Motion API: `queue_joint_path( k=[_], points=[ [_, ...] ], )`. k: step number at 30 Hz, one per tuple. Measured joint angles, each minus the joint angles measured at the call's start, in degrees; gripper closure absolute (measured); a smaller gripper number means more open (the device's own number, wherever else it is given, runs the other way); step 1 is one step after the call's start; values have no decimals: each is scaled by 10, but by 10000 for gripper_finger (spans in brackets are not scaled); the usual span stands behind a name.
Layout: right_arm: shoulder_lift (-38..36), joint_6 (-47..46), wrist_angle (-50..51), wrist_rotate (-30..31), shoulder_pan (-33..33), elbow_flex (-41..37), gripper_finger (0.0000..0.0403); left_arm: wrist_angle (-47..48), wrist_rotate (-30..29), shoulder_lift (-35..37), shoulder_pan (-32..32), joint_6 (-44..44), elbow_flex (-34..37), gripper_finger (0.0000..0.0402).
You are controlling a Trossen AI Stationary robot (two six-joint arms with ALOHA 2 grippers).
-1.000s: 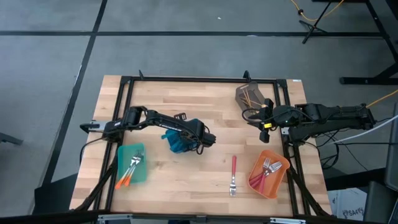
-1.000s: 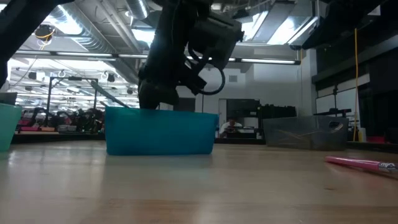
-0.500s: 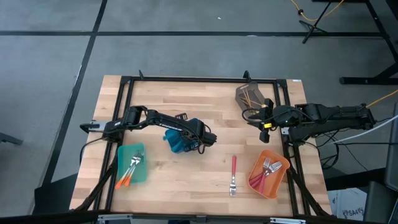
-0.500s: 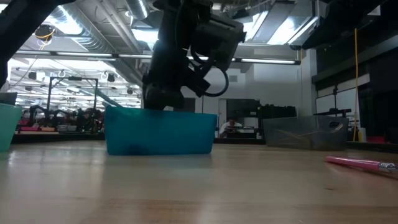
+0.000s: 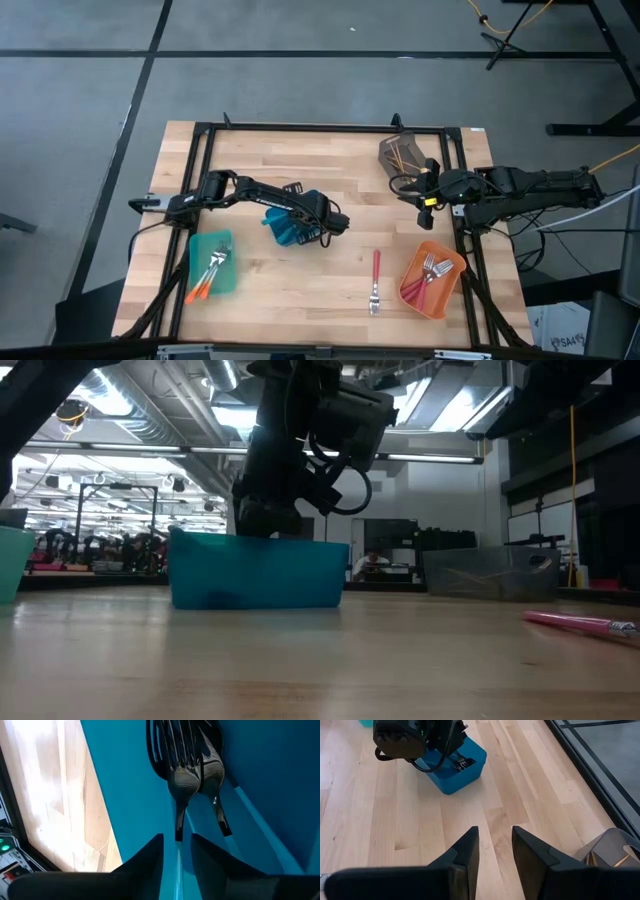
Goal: Sort silverware by color (type)
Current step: Put the pink fork into the orange bin
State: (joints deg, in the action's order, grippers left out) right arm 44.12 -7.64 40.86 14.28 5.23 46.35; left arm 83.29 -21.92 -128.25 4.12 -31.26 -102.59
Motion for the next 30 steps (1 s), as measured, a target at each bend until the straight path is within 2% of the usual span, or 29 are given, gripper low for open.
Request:
queue_joint_path(
  k=[15, 21, 26, 30],
  points=[
    [0, 0, 0, 0, 0, 0, 299, 15, 34, 0, 6, 60, -12, 316],
    [0, -17, 0, 0, 0, 0, 299, 48, 2, 0, 12, 78, -85, 316],
    [0, -55, -4, 0, 0, -21, 299, 67, -40, 0, 23, 154, -176, 316],
    [0, -107, -5, -1, 0, -49, 299, 67, -41, 25, 26, 219, -240, 316]
  ],
)
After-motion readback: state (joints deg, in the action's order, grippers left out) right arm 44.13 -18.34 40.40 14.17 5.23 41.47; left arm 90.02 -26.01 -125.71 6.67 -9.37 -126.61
